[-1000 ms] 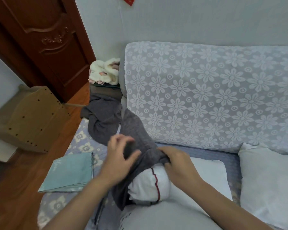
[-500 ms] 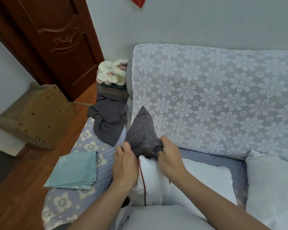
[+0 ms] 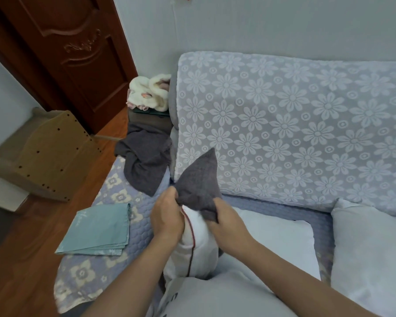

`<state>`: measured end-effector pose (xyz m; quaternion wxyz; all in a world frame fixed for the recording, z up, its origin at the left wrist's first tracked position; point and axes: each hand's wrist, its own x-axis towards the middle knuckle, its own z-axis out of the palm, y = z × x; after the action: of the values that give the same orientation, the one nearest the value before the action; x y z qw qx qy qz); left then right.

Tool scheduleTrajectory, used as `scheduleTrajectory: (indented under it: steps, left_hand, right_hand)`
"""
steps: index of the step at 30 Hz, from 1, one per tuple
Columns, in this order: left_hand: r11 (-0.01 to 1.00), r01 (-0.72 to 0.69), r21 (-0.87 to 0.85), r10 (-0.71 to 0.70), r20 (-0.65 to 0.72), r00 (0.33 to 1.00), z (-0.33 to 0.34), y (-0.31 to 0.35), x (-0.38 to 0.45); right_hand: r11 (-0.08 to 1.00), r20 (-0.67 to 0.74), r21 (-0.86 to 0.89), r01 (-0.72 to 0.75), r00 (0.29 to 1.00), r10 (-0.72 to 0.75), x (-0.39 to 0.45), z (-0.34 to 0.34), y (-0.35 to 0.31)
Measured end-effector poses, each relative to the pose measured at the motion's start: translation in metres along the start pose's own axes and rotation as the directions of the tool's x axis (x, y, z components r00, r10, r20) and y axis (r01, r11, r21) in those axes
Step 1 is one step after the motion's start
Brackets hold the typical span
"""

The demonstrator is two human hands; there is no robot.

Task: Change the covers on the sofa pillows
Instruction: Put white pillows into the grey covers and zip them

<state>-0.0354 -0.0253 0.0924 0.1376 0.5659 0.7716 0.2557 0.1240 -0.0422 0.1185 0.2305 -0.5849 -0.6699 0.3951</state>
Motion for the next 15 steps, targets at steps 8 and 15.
scheduleTrajectory:
  steps: [8,15]
  left_hand:
    - [0.976,-0.215,-0.023,0.214,-0.049,0.976,-0.01,0.018,0.0]
    - [0.713,-0.697,0.079,0.695,-0.209,0.688,-0.025,0.047,-0.005]
  right_hand:
    - [0.986,0.06,-0.163,0.028,0.998,-0.019,-0.03,-0.002,0.019]
    - [0.965,-0.346,-0.028,-0.261,0.908,0.236,0.02,-0.023,0.022]
